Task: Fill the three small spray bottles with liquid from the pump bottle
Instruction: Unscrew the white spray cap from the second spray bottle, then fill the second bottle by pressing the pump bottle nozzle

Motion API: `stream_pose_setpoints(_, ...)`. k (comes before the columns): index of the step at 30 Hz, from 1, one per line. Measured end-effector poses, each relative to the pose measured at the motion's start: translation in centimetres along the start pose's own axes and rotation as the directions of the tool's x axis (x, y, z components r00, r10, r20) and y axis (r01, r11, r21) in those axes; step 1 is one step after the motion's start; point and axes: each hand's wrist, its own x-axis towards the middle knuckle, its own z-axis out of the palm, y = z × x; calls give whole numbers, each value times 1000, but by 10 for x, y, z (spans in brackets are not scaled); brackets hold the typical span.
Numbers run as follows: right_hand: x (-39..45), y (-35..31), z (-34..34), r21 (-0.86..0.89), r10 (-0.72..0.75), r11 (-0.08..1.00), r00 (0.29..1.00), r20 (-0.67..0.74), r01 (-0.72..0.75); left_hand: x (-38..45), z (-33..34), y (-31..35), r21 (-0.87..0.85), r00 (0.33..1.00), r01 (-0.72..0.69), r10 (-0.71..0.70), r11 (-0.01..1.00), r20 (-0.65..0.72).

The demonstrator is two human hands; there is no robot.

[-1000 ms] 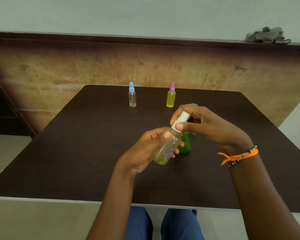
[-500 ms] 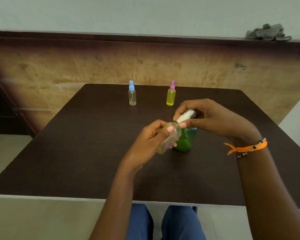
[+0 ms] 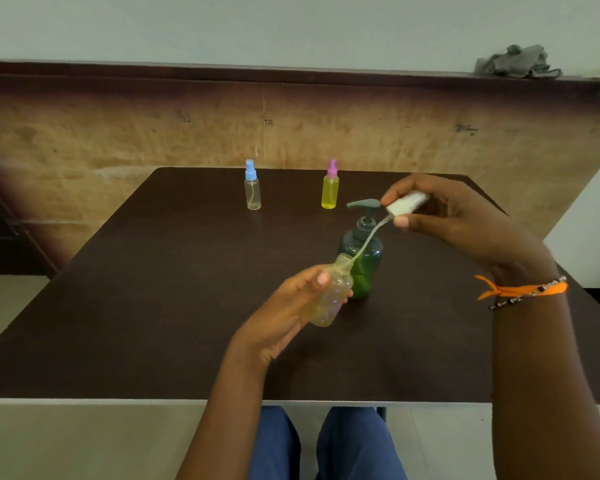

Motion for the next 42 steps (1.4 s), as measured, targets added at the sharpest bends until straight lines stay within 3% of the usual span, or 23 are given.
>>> stream_pose_setpoints(3,-21,11,-4,66,23,998,989,-148,-14,3,-5,-2,56,997,-39,42,998,-62)
stream_pose_setpoints(6,-40,25,-2,261,97,965,947,-305,-14,7,-9,-5,66,982,-72,83,995,-173)
stream_pose_setpoints(9,-52,42,6,530,221,846,869,-443,55,10,-8,-8,46,959,-116,124,992,-256)
stream_pose_setpoints(13,-57,61,32,721,423,684,743,-519,114,16,-2,-10,36,930,-165,168,986,-326)
stream_pose_setpoints(16,-50,77,59,703,586,710,593,-552,-47,19,2,-12,37,926,-181,183,983,-330)
stream_pose_setpoints(19,-44,92,82,440,598,801,497,-629,-406,20,3,-13,44,931,-178,182,983,-317)
stream_pose_setpoints(21,-42,95,93,238,568,786,514,-642,-571,20,3,-13,45,930,-179,184,983,-318)
stream_pose_setpoints(26,-38,96,109,54,542,761,588,-600,-646,20,3,-13,39,927,-175,178,984,-330)
stream_pose_setpoints(37,-40,99,102,158,596,775,624,-505,-612,20,6,-16,26,933,-140,141,990,-330)
stream_pose_setpoints(42,-28,82,83,87,481,845,680,-554,-528,22,8,-10,46,932,-120,129,992,-339)
